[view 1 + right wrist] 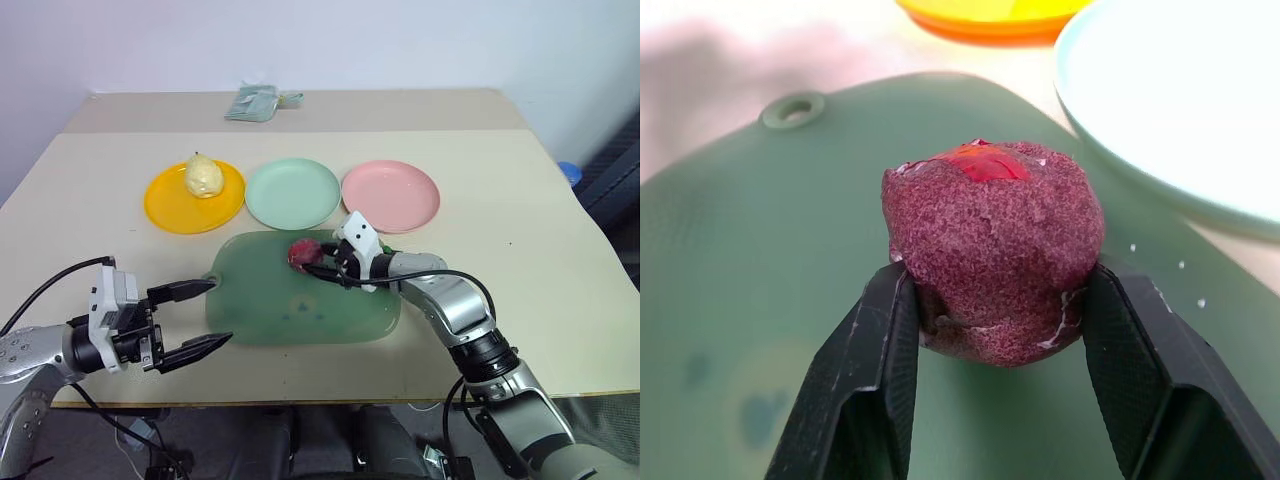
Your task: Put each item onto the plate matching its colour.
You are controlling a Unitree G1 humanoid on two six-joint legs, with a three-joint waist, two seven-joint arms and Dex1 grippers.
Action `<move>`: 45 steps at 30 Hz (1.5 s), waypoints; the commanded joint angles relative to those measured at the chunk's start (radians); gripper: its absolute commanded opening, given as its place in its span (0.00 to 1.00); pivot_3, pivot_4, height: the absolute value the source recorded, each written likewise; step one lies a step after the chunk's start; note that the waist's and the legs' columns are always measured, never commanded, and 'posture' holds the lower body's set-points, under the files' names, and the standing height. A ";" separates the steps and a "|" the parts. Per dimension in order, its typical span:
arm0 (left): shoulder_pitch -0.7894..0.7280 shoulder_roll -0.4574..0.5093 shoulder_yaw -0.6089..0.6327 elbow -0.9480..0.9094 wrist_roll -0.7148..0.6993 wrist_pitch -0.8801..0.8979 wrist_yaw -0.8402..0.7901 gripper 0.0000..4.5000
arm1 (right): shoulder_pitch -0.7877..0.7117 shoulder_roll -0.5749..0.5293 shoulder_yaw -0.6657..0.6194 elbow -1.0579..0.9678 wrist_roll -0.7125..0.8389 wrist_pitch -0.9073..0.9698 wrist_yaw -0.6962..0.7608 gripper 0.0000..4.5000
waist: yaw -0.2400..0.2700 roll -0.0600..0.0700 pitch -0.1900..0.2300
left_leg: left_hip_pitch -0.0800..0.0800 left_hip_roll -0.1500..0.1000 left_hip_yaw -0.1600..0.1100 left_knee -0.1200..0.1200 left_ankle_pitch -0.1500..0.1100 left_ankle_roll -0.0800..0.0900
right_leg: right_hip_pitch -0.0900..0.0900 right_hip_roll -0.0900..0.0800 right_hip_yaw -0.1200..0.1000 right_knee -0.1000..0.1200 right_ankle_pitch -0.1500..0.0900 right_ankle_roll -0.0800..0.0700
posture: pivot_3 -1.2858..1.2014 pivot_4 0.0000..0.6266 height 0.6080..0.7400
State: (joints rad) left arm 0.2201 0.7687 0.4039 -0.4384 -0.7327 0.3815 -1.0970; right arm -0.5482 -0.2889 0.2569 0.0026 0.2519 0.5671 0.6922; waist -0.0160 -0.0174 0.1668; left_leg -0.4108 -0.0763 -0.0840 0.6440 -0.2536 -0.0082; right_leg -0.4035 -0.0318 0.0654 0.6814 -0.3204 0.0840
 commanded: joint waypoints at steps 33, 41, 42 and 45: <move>-0.274 -0.221 -0.204 -0.064 0.071 0.081 0.459 1.00 | -0.561 -0.045 -0.392 1.111 -0.116 -0.606 -0.193 1.00 | -0.026 0.000 0.000 | 0.001 0.000 0.002 0.001 0.001 -0.002 | 0.000 0.001 0.001 0.003 0.000 0.000 | 0.52 0.24 1.00; -0.293 -0.209 -0.223 -0.046 0.061 0.094 0.419 1.00 | -0.102 -0.184 -0.389 0.176 0.092 -0.113 -0.005 1.00 | -0.011 0.001 0.000 | 0.000 0.000 0.001 0.001 0.000 0.000 | 0.000 0.001 0.000 0.002 0.000 0.000 | 0.52 0.24 1.00; -0.295 -0.206 -0.224 -0.043 0.057 0.098 0.412 1.00 | -0.045 -0.205 -0.403 0.070 0.128 -0.050 -0.004 1.00 | -0.011 0.001 0.000 | 0.000 0.000 0.001 0.001 -0.001 0.001 | 0.000 0.001 0.000 0.002 0.000 0.000 | 0.52 0.24 1.00; -0.303 -0.191 -0.225 -0.030 0.045 0.108 0.379 1.00 | 0.085 -0.254 -0.450 -0.161 0.221 0.086 -0.007 1.00 | -0.007 0.003 0.001 | 0.000 0.000 0.002 0.001 -0.001 0.001 | 0.000 0.001 0.001 0.002 0.000 0.000 | 0.52 0.24 1.00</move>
State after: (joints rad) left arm -0.0777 0.5619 0.1692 -0.4642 -0.6670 0.4915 -0.6949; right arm -0.4795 -0.5167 -0.1453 -0.0017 0.4009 0.5900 0.6793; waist -0.0228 -0.0145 0.1674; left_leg -0.4105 -0.0758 -0.0825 0.6453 -0.2541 -0.0076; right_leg -0.4037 -0.0309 0.0664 0.6835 -0.3203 0.0842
